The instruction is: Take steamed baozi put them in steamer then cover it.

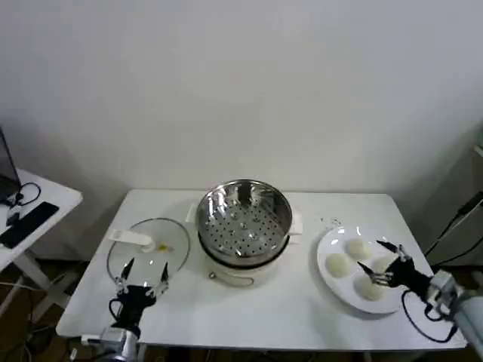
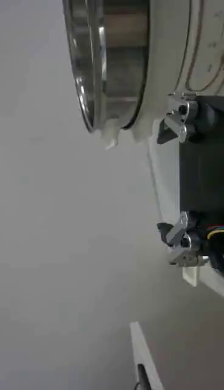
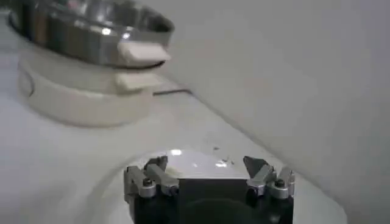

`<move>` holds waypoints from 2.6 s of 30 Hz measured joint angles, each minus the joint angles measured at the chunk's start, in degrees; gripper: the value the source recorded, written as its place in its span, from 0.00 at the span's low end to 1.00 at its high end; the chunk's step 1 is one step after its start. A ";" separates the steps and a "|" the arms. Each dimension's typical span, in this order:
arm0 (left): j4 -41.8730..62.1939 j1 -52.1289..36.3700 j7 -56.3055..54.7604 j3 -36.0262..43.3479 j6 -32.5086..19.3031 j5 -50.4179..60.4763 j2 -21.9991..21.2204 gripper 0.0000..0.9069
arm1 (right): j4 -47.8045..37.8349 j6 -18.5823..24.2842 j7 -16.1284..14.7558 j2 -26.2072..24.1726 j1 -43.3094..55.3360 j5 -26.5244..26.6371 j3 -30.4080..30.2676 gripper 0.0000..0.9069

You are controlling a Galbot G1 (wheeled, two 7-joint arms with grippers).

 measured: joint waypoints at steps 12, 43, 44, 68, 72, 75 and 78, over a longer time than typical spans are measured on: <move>0.90 -0.83 -0.04 -0.73 0.44 -0.72 0.18 1.00 | -20.37 2.79 -15.15 -3.58 44.11 -6.61 -43.13 1.00; 2.39 -2.48 -0.16 -1.11 1.94 -0.52 0.54 1.00 | -43.61 6.71 -21.52 12.42 66.12 -18.02 -70.75 1.00; 2.46 -2.50 -0.17 -1.11 1.94 -0.52 0.53 1.00 | -43.93 6.78 -21.59 12.71 66.10 -18.21 -70.82 1.00; 3.02 -2.14 -0.34 -1.28 1.89 -0.38 0.53 1.00 | -47.21 6.60 -22.18 15.72 65.49 -20.07 -70.07 0.82; 3.03 -1.95 -0.37 -1.28 1.78 -0.38 0.52 1.00 | -47.50 6.56 -22.15 15.73 65.29 -20.13 -69.64 0.81; 3.03 -1.86 -0.40 -1.36 1.72 -0.37 0.47 1.00 | -47.50 6.55 -22.06 15.63 65.14 -20.11 -69.37 0.82; 3.03 -1.82 -0.43 -1.44 1.68 -0.38 0.46 1.00 | -47.22 6.56 -21.95 15.38 65.18 -20.00 -69.30 0.82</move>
